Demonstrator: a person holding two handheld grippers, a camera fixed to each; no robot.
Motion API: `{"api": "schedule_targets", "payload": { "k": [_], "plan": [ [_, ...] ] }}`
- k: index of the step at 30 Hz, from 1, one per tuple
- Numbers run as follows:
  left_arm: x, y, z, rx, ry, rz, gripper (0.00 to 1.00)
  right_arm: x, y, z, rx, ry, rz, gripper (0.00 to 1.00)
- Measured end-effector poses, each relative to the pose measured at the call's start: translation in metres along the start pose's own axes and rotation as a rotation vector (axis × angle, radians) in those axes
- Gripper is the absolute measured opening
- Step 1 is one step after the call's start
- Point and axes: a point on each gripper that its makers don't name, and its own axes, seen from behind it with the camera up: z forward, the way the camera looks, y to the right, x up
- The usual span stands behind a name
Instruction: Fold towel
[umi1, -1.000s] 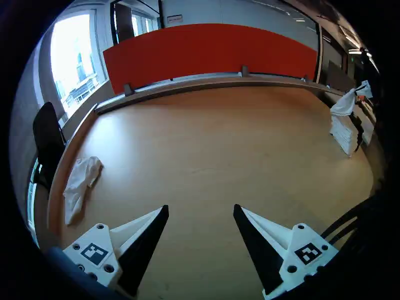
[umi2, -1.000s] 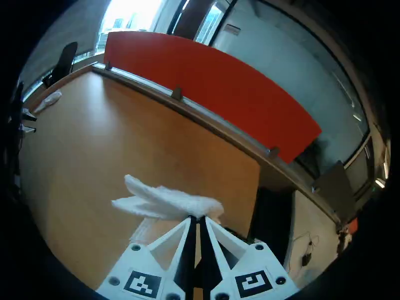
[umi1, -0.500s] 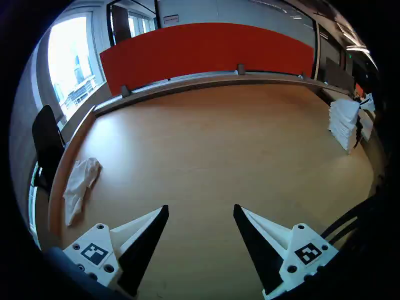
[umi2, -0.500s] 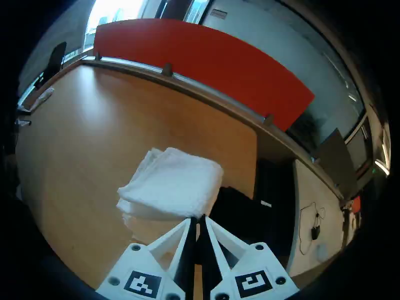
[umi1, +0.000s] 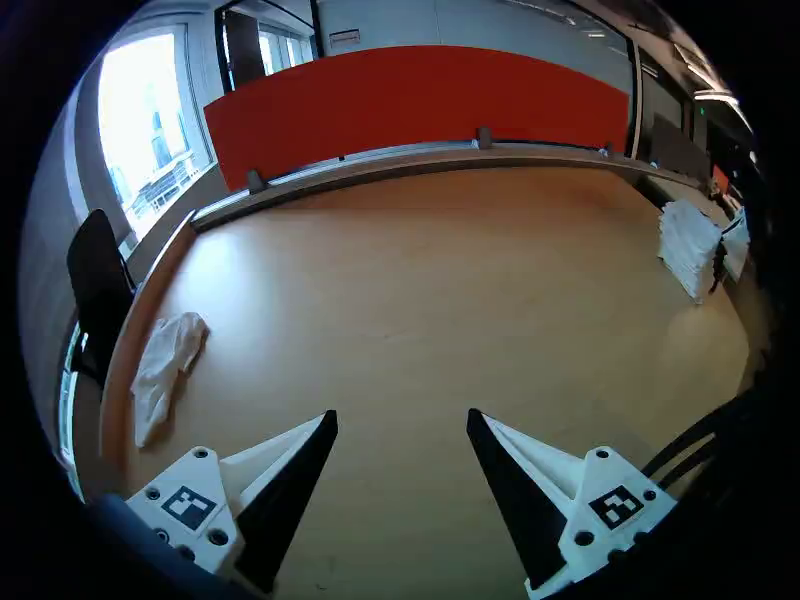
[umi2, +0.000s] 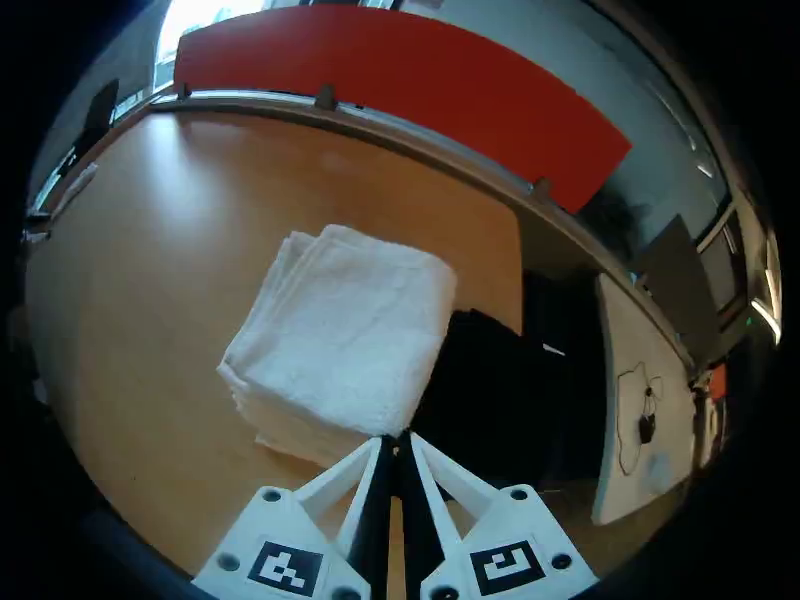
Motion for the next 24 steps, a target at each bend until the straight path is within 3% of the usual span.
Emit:
{"api": "schedule_targets", "payload": {
  "k": [11, 24],
  "plan": [
    [-0.001, -0.005, -0.001, 0.012, -0.007, -0.003, 0.96, -0.020, -0.006, 0.018, 0.008, -0.057, 0.027, 0.04],
    [0.002, -0.003, 0.003, 0.009, -0.010, 0.000, 0.96, -0.024, -0.006, 0.024, -0.006, -0.064, 0.038, 0.06]
  ]
}}
